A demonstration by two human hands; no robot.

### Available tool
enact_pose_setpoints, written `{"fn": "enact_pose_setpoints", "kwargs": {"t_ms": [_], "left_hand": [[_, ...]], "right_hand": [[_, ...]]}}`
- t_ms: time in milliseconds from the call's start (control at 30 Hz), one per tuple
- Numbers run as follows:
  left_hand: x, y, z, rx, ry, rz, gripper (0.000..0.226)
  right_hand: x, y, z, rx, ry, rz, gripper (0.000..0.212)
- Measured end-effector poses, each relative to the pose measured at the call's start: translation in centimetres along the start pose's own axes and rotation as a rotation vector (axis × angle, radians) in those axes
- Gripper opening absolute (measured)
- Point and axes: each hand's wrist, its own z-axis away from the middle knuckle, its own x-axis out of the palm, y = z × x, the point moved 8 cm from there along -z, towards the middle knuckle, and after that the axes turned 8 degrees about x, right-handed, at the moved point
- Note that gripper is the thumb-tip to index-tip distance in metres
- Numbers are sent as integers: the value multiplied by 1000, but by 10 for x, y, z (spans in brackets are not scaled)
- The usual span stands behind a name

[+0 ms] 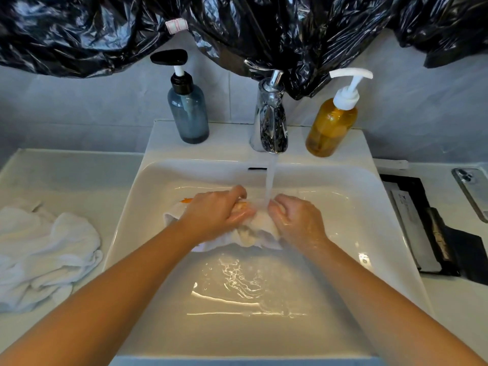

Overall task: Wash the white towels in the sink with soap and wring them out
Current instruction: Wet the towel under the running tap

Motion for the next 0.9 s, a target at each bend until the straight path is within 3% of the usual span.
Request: {"fn": "enact_pose_setpoints", "kwargs": {"t_ms": [67,133,200,267,367,433,533,600,733,833,900], "left_hand": [[1,0,9,93,49,-102,68],[7,-2,24,107,102,-240,72],[18,-6,34,45,96,-304,71],[28,-11,33,-19,68,-362,67],[20,-10,10,-45,32,-335,50],[15,-14,-1,-63,-26,-254,48],[5,-8,-4,7,11,-114,74],[6,-5,-3,28,-20,-17,77],[12,6,-2,-40,100,-103,60],[31,15,9,-85,120,-118,53],[36,11,4,-104,130,-170,46]], "right_hand": [[-4,24,-1,114,-48,-7,46],[-11,25,-2,41,48,49,47],[-9,4,5,-100,139,70,54],[8,-13,14,-173,123,162,56],[25,-12,3,-115,64,323,53],[20,-5,-11,-27,-20,247,49],[5,12,-20,141,-158,-20,34],[-5,22,-16,191,-245,-112,38],[-25,25,-15,-23,40,55,35],[5,1,3,-179,6,174,39],[13,-2,4,-170,89,266,36]]}}
